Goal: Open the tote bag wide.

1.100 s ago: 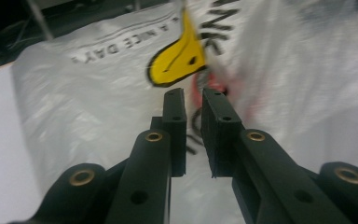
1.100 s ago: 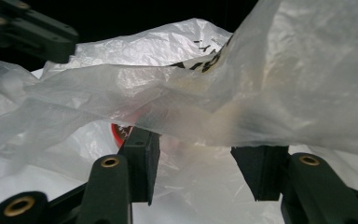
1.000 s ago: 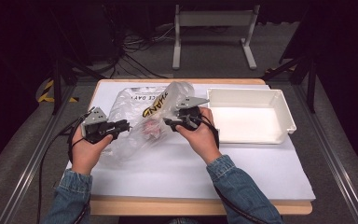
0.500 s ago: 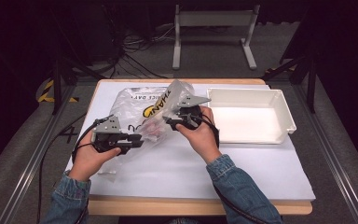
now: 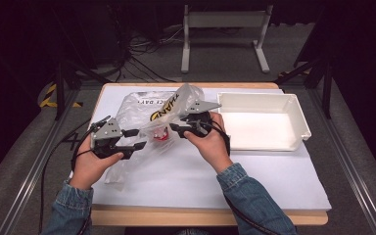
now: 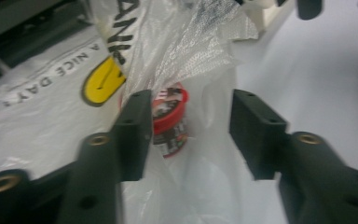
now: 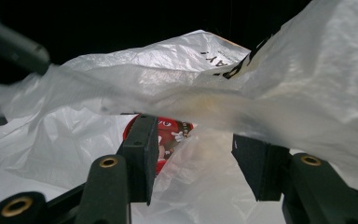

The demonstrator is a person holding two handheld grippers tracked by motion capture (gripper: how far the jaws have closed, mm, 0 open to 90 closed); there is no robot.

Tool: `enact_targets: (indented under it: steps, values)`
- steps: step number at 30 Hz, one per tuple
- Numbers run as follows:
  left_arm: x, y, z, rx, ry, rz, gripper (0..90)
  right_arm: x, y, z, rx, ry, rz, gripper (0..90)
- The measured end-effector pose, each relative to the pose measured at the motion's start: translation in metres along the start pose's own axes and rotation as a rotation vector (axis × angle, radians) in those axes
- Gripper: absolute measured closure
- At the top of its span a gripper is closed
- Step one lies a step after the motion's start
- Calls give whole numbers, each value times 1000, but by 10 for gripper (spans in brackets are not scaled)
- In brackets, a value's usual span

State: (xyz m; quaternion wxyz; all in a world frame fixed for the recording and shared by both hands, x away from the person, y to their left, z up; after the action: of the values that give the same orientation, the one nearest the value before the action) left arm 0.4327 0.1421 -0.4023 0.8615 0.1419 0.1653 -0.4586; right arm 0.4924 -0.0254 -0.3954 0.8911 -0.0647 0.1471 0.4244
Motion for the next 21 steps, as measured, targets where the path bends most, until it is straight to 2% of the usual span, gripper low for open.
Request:
enact_targets:
  steps: [2, 5, 11, 13, 15, 17, 18, 19, 21]
  values:
    - [5, 3, -7, -3, 27, 7, 434, 0, 1, 0, -2, -1, 4, 503]
    - [12, 14, -15, -3, 45, 69, 388, 1, 4, 1, -4, -2, 8, 503]
    - [10, 37, -21, -36, 42, 180, 364, 1, 6, -1, -7, 4, 16, 503]
    - [10, 44, -25, -56, 46, 199, 345, 1, 6, -2, -6, 8, 16, 503]
    - [11, 46, -28, -64, 57, 200, 341, 0, 5, -3, -5, 8, 14, 503]
    - [13, 45, -31, -75, 67, 167, 407, 0, 4, -2, -5, 8, 13, 503]
    - [15, 42, -32, -87, 71, 121, 495, -1, 4, -2, -5, 7, 12, 503]
    - [16, 41, -32, -97, 63, 102, 614, -2, 4, -1, -6, 6, 12, 503]
    - [17, 40, -30, -113, 50, 76, 754, -3, 4, 0, -9, 5, 11, 504]
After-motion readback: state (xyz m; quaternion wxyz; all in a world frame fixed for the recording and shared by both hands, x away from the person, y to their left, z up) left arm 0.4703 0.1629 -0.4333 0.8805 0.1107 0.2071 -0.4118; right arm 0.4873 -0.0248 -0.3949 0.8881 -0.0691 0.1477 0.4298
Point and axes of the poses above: each handheld gripper's, and its own axes: x roughly forward along the jaws, z roughly out of its top, y roughly to its left, the point moved 9 cm from there along x, roughly forward along the jaws, and after that the axes turned 9 degrees about -y, right-handed, at the moved point
